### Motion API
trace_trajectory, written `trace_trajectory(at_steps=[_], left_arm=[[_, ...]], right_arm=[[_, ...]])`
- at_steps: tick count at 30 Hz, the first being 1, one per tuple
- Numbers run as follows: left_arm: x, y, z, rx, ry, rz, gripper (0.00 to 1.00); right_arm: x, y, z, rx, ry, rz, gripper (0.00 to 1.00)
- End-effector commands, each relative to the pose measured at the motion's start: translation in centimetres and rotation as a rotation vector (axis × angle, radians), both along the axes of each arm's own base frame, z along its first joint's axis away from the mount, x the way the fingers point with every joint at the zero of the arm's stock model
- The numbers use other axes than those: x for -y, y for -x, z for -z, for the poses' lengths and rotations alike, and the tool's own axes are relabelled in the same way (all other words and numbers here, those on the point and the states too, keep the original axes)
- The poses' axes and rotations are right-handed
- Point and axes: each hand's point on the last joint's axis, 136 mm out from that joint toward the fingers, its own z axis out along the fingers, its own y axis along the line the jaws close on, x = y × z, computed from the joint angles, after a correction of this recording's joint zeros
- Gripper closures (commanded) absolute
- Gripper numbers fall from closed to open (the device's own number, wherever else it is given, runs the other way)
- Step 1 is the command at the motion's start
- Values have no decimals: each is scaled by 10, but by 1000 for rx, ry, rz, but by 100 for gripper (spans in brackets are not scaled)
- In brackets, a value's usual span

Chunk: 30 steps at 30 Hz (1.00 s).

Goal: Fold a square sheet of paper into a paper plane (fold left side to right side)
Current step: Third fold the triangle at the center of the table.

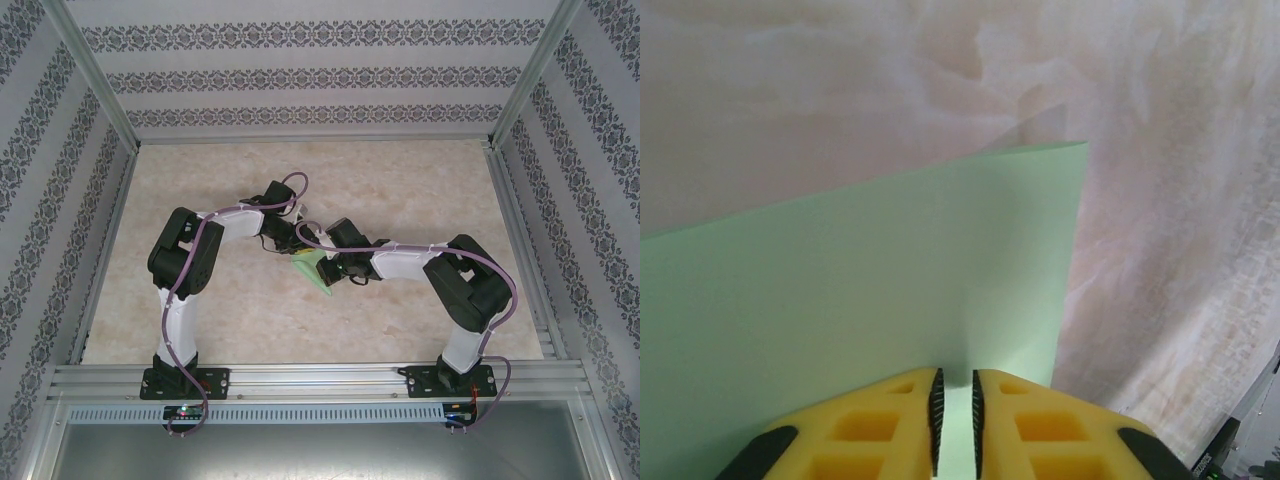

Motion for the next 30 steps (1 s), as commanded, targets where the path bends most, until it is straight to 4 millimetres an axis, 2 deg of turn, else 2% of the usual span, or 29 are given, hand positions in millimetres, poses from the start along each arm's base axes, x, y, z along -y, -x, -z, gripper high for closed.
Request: trace_trajectory(at_steps=[1, 6, 10, 12, 17, 25, 30], left_arm=[[2, 1, -4, 6, -32, 24, 77], [-2, -16, -35, 63, -44, 26, 75], [-15, -32, -54, 93, -49, -4, 74], [-21, -34, -63, 112, -51, -17, 76], [-28, -12, -70, 136, -10, -39, 82], [-16, 24, -79, 190, 173, -42, 86], [-7, 40, -58, 159, 176, -33, 87]], right_arm=[[10, 8, 17, -48, 60, 16, 100], [12, 12, 21, -59, 81, 6, 100], [11, 12, 21, -57, 87, 1, 100], [10, 12, 20, -55, 84, -1, 100], [8, 12, 20, -51, 83, -5, 100], [8, 14, 22, -54, 97, -17, 100], [7, 15, 21, -53, 107, -23, 100]])
